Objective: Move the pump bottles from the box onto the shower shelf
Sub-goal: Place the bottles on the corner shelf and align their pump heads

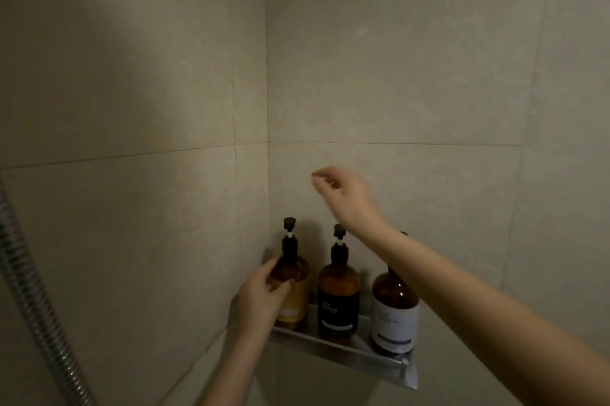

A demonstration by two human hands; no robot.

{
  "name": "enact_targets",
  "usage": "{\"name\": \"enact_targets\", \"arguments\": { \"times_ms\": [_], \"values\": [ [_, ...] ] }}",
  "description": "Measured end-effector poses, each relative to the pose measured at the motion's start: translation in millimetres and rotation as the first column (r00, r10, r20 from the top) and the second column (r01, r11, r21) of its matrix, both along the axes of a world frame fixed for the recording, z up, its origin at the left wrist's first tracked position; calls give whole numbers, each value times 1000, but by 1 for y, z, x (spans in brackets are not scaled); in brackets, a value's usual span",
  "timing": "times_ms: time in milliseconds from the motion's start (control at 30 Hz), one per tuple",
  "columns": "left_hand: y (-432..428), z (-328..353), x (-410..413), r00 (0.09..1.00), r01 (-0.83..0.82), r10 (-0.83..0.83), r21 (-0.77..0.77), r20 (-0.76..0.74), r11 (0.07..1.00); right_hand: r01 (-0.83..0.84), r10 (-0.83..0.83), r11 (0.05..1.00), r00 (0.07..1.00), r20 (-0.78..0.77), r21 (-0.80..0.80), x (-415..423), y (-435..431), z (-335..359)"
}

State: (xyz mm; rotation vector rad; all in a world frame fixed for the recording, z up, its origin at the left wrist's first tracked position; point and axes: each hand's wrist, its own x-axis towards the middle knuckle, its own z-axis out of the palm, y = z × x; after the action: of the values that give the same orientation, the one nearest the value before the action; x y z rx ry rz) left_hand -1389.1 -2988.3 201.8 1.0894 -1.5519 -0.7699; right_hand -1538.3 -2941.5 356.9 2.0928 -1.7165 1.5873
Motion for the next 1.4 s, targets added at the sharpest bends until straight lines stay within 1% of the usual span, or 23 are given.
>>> {"name": "enact_targets", "arguments": {
  "times_ms": [67, 133, 200, 300, 367, 433, 467, 500, 633, 767, 967, 1067, 1167, 1267, 1400],
  "values": [
    [-1, 1, 2, 1000, 9, -9, 0, 4, 1000, -16, 39, 988, 989, 145, -154, -29, 32, -5],
    [-5, 3, 4, 1000, 2, -2, -13, 19, 1000, 40, 29, 969, 961, 274, -245, -59, 62, -23],
    [-10, 4, 4, 999, -10, 11, -24, 53, 1000, 117, -33, 970, 933, 360, -215, -85, 81, -53],
    [-17, 4, 3, 995, -14, 16, -16, 96, 1000, 176, -156, 984, 888, 433, -7, -109, 93, -106],
    [-20, 2, 2, 995, -5, 8, -31, 96, 1000, 148, -218, 970, 882, 417, 194, -116, 94, -136],
    [-23, 0, 2, 997, 8, -6, -31, 82, 999, 92, -242, 920, 899, 366, 381, -115, 94, -156],
    [-25, 0, 3, 997, 20, -18, -18, 77, 1000, 68, -238, 899, 906, 350, 433, -113, 93, -163],
    [-26, 1, 3, 997, 38, -38, -2, 70, 999, 56, -229, 891, 913, 338, 451, -111, 91, -167],
    [-30, 2, 3, 995, 93, -94, 40, 45, 995, 113, -263, 910, 902, 344, 399, -105, 83, -176],
    [-29, 2, -1, 991, 127, -129, 72, 22, 989, 153, -284, 904, 913, 292, 399, -97, 75, -180],
    [-23, 2, -4, 990, 142, -143, 68, 10, 988, 105, -244, 909, 919, 309, 404, -92, 68, -179],
    [-27, 3, -2, 987, 159, -159, 67, 4, 985, 85, -211, 917, 933, 291, 390, -95, 70, -180],
    [-28, 7, -1, 988, 155, -152, 78, -36, 985, 39, -174, 919, 934, 313, 392, -101, 71, -181],
    [-29, 11, 0, 996, 92, -91, 24, -17, 996, 34, -168, 924, 931, 325, 382, -101, 71, -183],
    [-31, 15, -6, 990, 139, -141, 77, 19, 987, 35, -163, 939, 922, 351, 343, -100, 68, -179]
  ]
}}
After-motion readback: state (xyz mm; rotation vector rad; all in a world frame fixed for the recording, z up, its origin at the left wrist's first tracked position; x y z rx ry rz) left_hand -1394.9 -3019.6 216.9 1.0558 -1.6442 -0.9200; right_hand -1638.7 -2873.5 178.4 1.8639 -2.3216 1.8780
